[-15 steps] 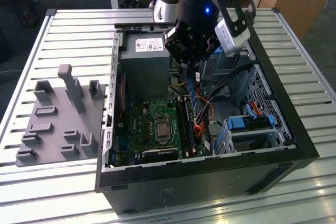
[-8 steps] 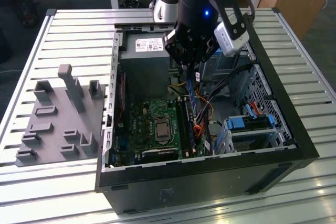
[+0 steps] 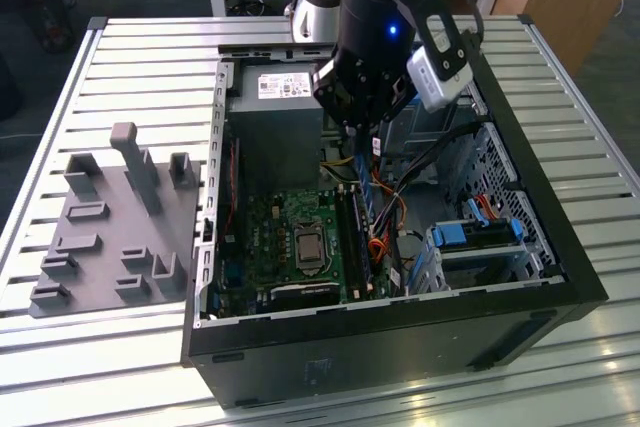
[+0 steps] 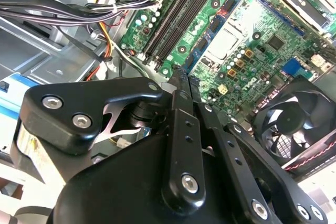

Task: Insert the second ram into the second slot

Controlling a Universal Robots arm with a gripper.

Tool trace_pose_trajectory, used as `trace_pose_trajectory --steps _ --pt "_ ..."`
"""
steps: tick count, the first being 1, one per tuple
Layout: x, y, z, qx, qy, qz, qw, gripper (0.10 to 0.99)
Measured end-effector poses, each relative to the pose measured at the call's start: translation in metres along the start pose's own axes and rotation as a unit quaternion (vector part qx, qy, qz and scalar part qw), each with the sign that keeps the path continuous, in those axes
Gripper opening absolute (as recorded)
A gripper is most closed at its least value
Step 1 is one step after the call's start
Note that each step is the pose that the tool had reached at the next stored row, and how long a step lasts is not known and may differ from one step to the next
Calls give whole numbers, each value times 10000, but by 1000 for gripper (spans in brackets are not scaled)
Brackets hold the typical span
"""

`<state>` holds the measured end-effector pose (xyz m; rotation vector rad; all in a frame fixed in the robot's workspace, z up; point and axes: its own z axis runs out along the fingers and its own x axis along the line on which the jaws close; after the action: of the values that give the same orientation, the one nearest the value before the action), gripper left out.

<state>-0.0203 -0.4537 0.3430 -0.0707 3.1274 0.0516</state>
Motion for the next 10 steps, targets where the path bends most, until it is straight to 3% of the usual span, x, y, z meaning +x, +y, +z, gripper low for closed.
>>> trace_pose_trajectory --steps 10 --pt "1 -2 50 0 0 0 10000 122"
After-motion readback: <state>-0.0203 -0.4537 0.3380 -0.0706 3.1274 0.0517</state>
